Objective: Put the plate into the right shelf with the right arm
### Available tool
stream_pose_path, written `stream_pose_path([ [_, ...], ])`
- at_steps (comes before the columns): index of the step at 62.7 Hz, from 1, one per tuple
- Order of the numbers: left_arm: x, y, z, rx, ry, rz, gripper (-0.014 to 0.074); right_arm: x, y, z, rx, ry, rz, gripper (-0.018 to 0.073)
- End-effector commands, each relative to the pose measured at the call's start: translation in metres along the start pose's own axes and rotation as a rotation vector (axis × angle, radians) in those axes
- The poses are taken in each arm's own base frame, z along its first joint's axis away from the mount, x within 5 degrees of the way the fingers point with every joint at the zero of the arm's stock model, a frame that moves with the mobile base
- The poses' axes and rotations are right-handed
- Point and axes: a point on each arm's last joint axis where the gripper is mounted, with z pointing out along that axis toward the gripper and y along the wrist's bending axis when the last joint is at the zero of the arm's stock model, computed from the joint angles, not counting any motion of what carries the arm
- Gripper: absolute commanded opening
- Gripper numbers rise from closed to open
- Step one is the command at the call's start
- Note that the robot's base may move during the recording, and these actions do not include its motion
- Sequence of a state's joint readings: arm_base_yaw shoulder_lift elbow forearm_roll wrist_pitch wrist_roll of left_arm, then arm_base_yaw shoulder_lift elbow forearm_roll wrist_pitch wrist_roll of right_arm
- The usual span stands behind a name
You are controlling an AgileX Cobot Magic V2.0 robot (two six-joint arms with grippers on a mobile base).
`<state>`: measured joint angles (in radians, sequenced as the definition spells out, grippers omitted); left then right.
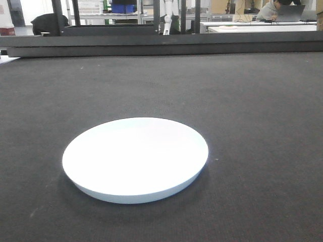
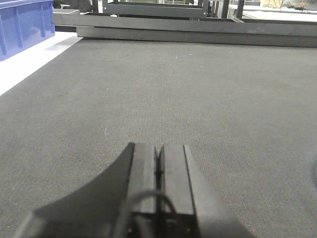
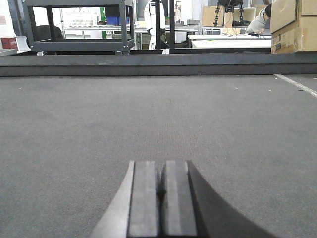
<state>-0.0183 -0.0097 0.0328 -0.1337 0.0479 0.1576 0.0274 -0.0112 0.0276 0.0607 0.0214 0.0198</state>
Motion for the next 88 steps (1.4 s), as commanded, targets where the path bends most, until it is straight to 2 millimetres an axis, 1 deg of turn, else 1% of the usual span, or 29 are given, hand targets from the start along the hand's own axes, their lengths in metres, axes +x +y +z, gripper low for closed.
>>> stream_pose_path([
  [1, -0.005, 0.001, -0.001, -0.012, -0.089, -0.015, -0.0128, -0.013, 0.0, -0.002, 0.003, -0.109, -0.009, 0.0054],
  [17, -0.005, 0.001, -0.001, -0.012, -0.089, -0.015, -0.0128, -0.013, 0.0, -0.002, 0.003, -0.113, -0.009, 0.0054],
  [24, -0.005, 0.001, -0.001, -0.012, -0.089, -0.015, -0.0128, -0.017, 0.0, -0.002, 0.002, -0.156, -0.009, 0.0054],
  [27, -0.005, 0.001, -0.001, -0.012, -0.089, -0.015, -0.0128, -0.022, 0.001, -0.003, 0.001, -0.206, -0.009, 0.0054],
  [32, -0.005, 0.001, -0.001, -0.012, -0.089, -0.015, -0.0128, -0.035, 0.001, -0.007, -0.003, -0.36, -0.01, 0.0054],
  [35, -0.005, 0.001, -0.001, -0.012, -0.089, -0.015, -0.0128, -0.046, 0.001, -0.011, -0.006, -0.474, -0.01, 0.0054],
  [38, -0.005, 0.001, -0.001, -0.012, -0.089, -0.015, -0.0128, -0.057, 0.002, -0.015, -0.008, -0.546, -0.005, 0.0054],
  [42, -0.005, 0.001, -0.001, -0.012, -0.089, -0.015, -0.0128, -0.077, 0.003, -0.021, -0.015, -0.604, 0.027, 0.0054],
  [43, -0.005, 0.001, -0.001, -0.012, -0.089, -0.015, -0.0128, -0.085, 0.004, -0.024, -0.02, -0.621, 0.035, 0.0054],
  [47, -0.005, 0.001, -0.001, -0.012, -0.089, -0.015, -0.0128, -0.109, 0.006, -0.029, -0.029, -0.632, 0.046, 0.0054],
  [52, -0.005, 0.001, -0.001, -0.012, -0.089, -0.015, -0.0128, -0.138, 0.009, -0.032, -0.034, -0.596, 0.046, 0.0054],
  [58, -0.005, 0.001, -0.001, -0.012, -0.089, -0.015, -0.0128, -0.165, 0.012, -0.03, -0.036, -0.555, 0.045, 0.0054],
  [62, -0.005, 0.001, -0.001, -0.012, -0.089, -0.015, -0.0128, -0.18, 0.013, -0.023, -0.035, -0.515, 0.045, 0.0054],
  [68, -0.005, 0.001, -0.001, -0.012, -0.089, -0.015, -0.0128, -0.194, 0.015, -0.006, -0.031, -0.403, 0.044, 0.0054],
  [71, -0.005, 0.001, -0.001, -0.012, -0.089, -0.015, -0.0128, -0.196, 0.015, 0.005, -0.027, -0.33, 0.044, 0.0054],
  [76, -0.005, 0.001, -0.001, -0.012, -0.089, -0.015, -0.0128, -0.193, 0.016, 0.024, -0.019, -0.186, 0.043, 0.0054],
  [81, -0.005, 0.001, -0.001, -0.012, -0.089, -0.015, -0.0128, -0.186, 0.016, 0.041, -0.012, -0.033, 0.043, 0.0054],
  [88, -0.005, 0.001, -0.001, -0.012, -0.089, -0.015, -0.0128, -0.172, 0.015, 0.064, 0.0, 0.189, 0.043, 0.0054],
])
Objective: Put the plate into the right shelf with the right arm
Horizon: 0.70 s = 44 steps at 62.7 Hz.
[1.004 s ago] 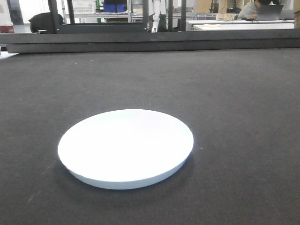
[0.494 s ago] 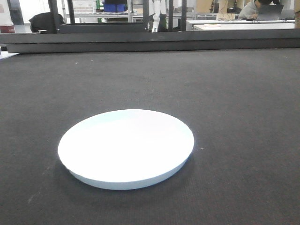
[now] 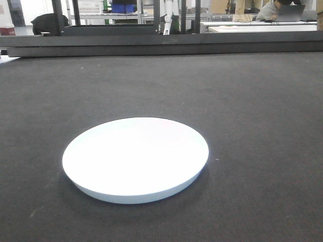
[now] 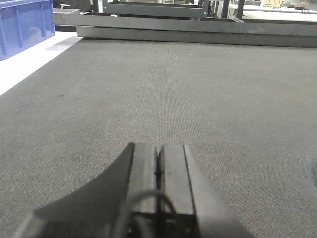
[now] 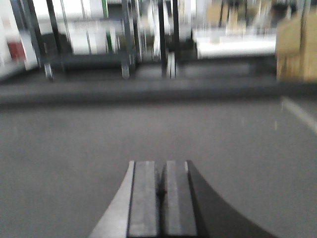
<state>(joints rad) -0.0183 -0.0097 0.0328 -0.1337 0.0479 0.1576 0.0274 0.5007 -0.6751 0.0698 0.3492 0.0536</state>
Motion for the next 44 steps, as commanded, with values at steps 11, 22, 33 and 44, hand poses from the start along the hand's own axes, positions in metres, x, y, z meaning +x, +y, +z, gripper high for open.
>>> stream_pose_path([
  [11, -0.005, 0.001, -0.001, -0.012, -0.089, -0.015, -0.0128, 0.013, -0.002, 0.045, 0.032, 0.322, 0.008, 0.0054],
  [22, -0.005, 0.001, -0.001, -0.012, -0.089, -0.015, -0.0128, 0.028, -0.003, 0.071, 0.044, 0.556, 0.01, 0.0054],
  [33, -0.005, 0.001, -0.001, -0.012, -0.089, -0.015, -0.0128, 0.037, 0.007, 0.103, 0.009, 0.779, -0.011, 0.0054],
  [44, -0.005, 0.001, -0.001, -0.012, -0.089, -0.015, -0.0128, 0.058, 0.033, 0.134, -0.067, 1.023, -0.108, 0.0058],
])
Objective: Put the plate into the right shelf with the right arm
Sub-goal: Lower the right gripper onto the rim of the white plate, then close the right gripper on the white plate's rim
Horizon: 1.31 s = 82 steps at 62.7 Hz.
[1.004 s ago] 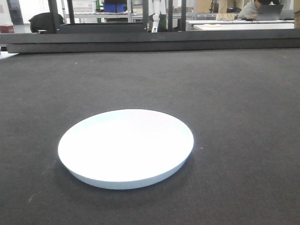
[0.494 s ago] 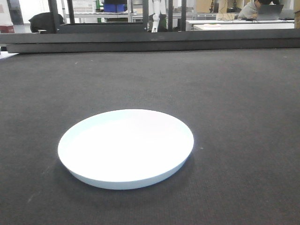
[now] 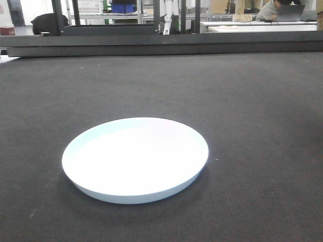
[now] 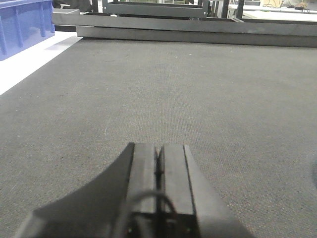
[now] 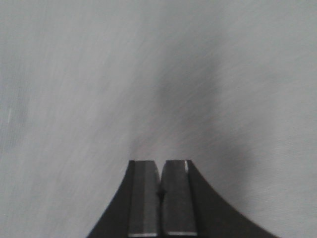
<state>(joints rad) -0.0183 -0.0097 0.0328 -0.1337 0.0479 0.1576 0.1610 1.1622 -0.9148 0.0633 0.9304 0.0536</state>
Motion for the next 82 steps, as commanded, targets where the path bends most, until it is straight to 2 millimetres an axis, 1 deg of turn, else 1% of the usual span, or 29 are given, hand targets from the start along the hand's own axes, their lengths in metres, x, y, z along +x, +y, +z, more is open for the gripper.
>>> stream_pose_path([
  [1, -0.005, 0.001, -0.001, -0.012, -0.089, -0.015, -0.0128, -0.015, 0.013, 0.003, -0.008, 0.026, -0.064, 0.0061],
  [5, -0.005, 0.001, -0.001, -0.012, -0.089, -0.015, -0.0128, -0.022, 0.027, 0.014, -0.013, 0.064, -0.112, 0.0109],
  [8, -0.005, 0.001, -0.001, -0.012, -0.089, -0.015, -0.0128, -0.026, 0.035, 0.022, -0.021, 0.085, -0.123, 0.0186],
  [9, -0.005, 0.001, -0.001, -0.012, -0.089, -0.015, -0.0128, -0.028, 0.039, 0.025, -0.025, 0.091, -0.125, 0.0239],
  [11, -0.005, 0.001, -0.001, -0.012, -0.089, -0.015, -0.0128, -0.03, 0.044, 0.029, -0.026, 0.103, -0.117, 0.0316],
  [12, -0.005, 0.001, -0.001, -0.012, -0.089, -0.015, -0.0128, -0.031, 0.047, 0.031, -0.026, 0.11, -0.112, 0.0373],
  [16, -0.005, 0.001, -0.001, -0.012, -0.089, -0.015, -0.0128, -0.038, 0.058, 0.038, -0.024, 0.119, -0.104, 0.0515],
  [18, -0.005, 0.001, -0.001, -0.012, -0.089, -0.015, -0.0128, -0.042, 0.066, 0.04, -0.032, 0.117, -0.092, 0.0603],
  [20, -0.005, 0.001, -0.001, -0.012, -0.089, -0.015, -0.0128, -0.045, 0.073, 0.042, -0.042, 0.123, -0.073, 0.0646],
  [31, -0.005, 0.001, -0.001, -0.012, -0.089, -0.015, -0.0128, -0.055, 0.109, 0.045, -0.074, 0.157, 0.013, 0.0624],
  [39, -0.005, 0.001, -0.001, -0.012, -0.089, -0.015, -0.0128, -0.059, 0.125, 0.053, -0.08, 0.172, 0.046, 0.0624],
  [49, -0.005, 0.001, -0.001, -0.012, -0.089, -0.015, -0.0128, -0.056, 0.142, 0.069, -0.078, 0.209, 0.015, 0.0624],
  [59, -0.005, 0.001, -0.001, -0.012, -0.089, -0.015, -0.0128, -0.05, 0.151, 0.09, -0.055, 0.261, 0.032, 0.0624],
  [67, -0.005, 0.001, -0.001, -0.012, -0.089, -0.015, -0.0128, -0.049, 0.153, 0.105, -0.037, 0.282, 0.07, 0.0624],
  [82, -0.005, 0.001, -0.001, -0.012, -0.089, -0.015, -0.0128, -0.05, 0.154, 0.108, -0.043, 0.265, 0.107, 0.0623],
])
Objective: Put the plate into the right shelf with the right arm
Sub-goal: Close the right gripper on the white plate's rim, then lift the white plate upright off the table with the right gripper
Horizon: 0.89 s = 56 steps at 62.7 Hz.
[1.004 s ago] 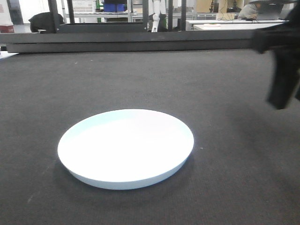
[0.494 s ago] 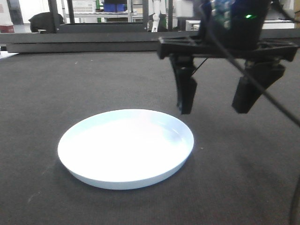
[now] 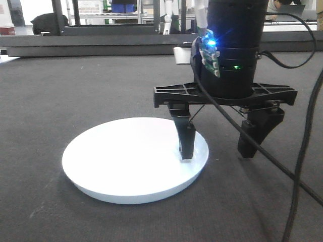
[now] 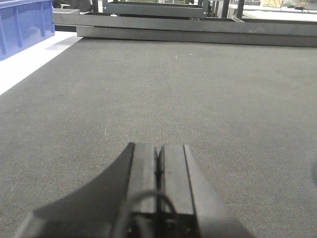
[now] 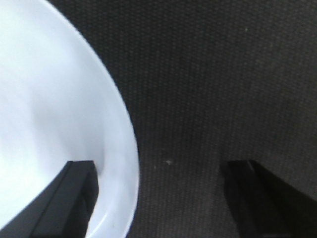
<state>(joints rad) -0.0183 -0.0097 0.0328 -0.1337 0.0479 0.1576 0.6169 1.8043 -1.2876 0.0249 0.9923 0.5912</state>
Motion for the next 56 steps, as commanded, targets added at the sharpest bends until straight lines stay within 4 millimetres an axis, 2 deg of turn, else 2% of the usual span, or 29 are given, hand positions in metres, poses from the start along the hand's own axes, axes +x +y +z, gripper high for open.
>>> stream_pose_path([
  [1, -0.005, 0.001, -0.001, -0.012, -0.089, -0.015, -0.0128, -0.006, 0.005, -0.024, -0.061, -0.091, 0.013, 0.0623],
  [7, -0.005, 0.001, -0.001, -0.012, -0.089, -0.015, -0.0128, -0.006, 0.005, -0.023, -0.059, -0.088, 0.013, 0.0603],
  [12, -0.005, 0.001, -0.001, -0.012, -0.089, -0.015, -0.0128, -0.006, 0.005, -0.019, -0.049, -0.073, 0.013, 0.0532],
  [26, -0.005, 0.001, -0.001, -0.012, -0.089, -0.015, -0.0128, -0.006, 0.005, -0.019, -0.046, -0.069, 0.013, 0.0175],
  [33, -0.005, 0.001, -0.001, -0.012, -0.089, -0.015, -0.0128, -0.005, 0.004, -0.019, -0.041, -0.062, 0.009, 0.0048],
  [43, -0.005, 0.001, -0.001, -0.012, -0.089, -0.015, -0.0128, -0.001, 0.001, -0.024, -0.023, -0.04, -0.013, 0.0056],
  [56, -0.005, 0.001, -0.001, -0.012, -0.089, -0.015, -0.0128, 0.004, -0.004, -0.054, -0.046, -0.124, -0.064, 0.0056],
])
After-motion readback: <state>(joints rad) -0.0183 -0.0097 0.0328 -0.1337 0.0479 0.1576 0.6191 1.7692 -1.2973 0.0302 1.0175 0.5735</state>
